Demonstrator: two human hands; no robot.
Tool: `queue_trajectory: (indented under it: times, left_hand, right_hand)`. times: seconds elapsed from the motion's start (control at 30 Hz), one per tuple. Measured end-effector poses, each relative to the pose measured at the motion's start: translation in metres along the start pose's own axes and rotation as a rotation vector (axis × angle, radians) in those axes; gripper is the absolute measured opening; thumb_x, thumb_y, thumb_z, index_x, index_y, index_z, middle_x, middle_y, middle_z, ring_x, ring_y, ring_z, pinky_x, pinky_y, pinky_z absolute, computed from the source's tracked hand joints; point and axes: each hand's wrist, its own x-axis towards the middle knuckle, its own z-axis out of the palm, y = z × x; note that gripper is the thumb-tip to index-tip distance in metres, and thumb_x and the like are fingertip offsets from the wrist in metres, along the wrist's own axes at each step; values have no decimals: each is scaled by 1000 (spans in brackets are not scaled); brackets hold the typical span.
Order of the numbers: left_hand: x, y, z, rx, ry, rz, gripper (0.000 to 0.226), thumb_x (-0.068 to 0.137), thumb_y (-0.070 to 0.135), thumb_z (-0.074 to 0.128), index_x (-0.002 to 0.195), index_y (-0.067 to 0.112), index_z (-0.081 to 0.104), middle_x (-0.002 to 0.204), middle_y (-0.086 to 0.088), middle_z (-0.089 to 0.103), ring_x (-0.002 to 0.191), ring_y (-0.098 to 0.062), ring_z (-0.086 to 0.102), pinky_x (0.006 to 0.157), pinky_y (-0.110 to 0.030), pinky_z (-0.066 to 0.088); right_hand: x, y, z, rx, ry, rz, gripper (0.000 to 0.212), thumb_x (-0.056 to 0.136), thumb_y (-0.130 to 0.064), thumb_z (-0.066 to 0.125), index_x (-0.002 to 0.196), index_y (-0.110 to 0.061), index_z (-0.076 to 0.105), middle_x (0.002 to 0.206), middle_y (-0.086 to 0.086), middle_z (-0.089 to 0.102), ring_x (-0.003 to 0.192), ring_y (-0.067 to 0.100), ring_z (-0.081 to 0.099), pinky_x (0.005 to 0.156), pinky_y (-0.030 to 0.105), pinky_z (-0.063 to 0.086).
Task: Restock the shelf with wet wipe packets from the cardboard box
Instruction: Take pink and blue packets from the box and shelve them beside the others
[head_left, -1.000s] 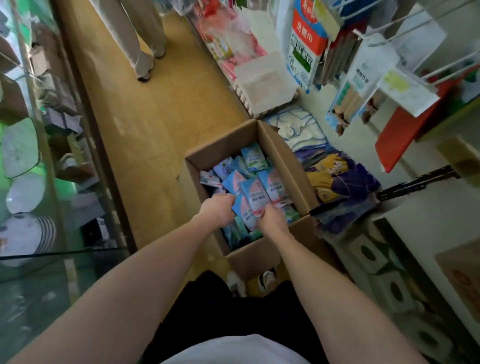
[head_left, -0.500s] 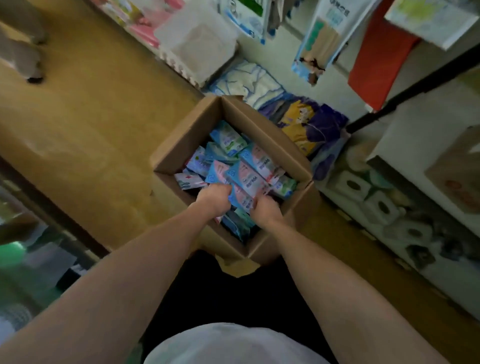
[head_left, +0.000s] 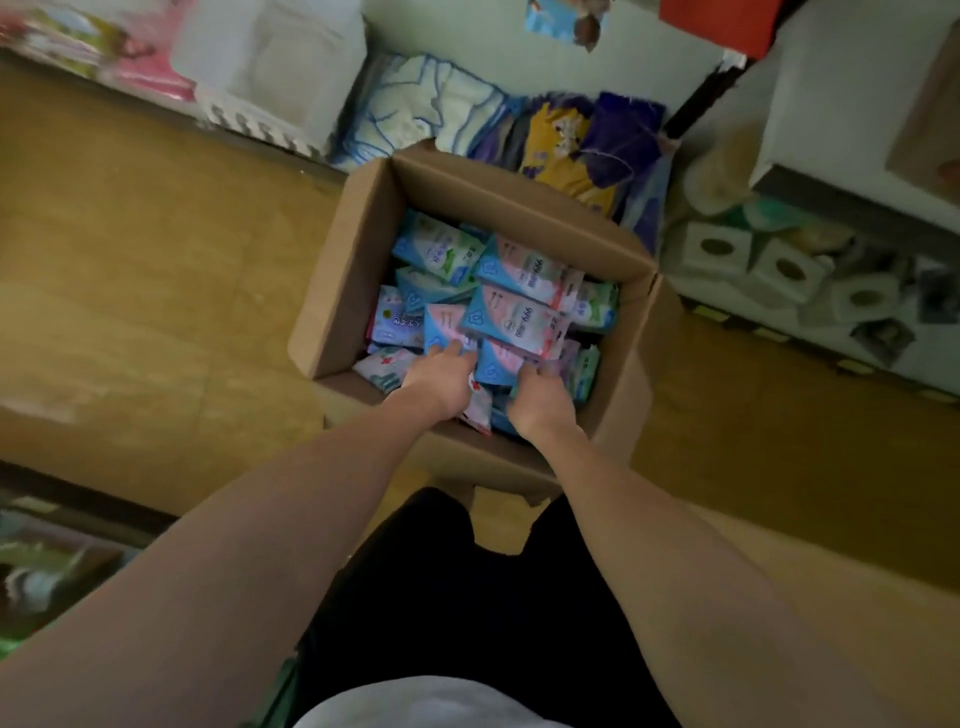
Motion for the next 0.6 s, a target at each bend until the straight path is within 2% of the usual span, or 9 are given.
queue_trajectory:
  times: [0.13, 0.23, 0.33, 0.47, 0.6]
  left_hand:
    - [11, 2, -1, 17, 32, 1, 46, 92, 2, 54, 135, 12, 44, 141, -16, 34, 121, -41, 42, 95, -50, 45]
    - [19, -2, -1, -22, 23, -39, 47, 89, -1, 55, 133, 10, 43, 138, -16, 34, 116, -41, 49, 88, -46, 46]
    - [24, -7, -2, -36, 20, -67, 55, 89, 1, 53, 141, 11, 38, 142, -16, 31, 114, -40, 51, 81, -43, 45]
    - [31, -14, -8, 54, 170, -47, 50, 86, 5, 54, 134, 14, 43, 140, -15, 34, 126, -36, 39, 95, -47, 43]
    - [48, -18, -13, 139, 232, -26, 55, 84, 6, 56, 137, 11, 42, 141, -15, 36, 129, -35, 34, 106, -45, 35]
  right_hand:
    - [5, -3, -13, 51, 171, 19, 45, 95, -20, 58, 136, -6, 43, 145, 21, 41, 128, 39, 43, 101, 46, 45]
    - [10, -5, -24, 64, 239, 4, 51, 96, -21, 58, 140, -3, 39, 143, 22, 44, 129, 39, 43, 103, 45, 41]
    - [19, -9, -33, 33, 282, -57, 52, 95, -27, 61, 139, -5, 42, 143, 23, 42, 133, 39, 38, 104, 46, 40]
    - [37, -21, -42, -74, 277, -112, 53, 91, -37, 65, 132, -8, 47, 135, 18, 45, 129, 37, 39, 104, 45, 37]
    - [56, -26, -39, -157, 248, -110, 64, 85, -46, 70, 131, -8, 48, 133, 17, 44, 126, 37, 40, 105, 49, 35]
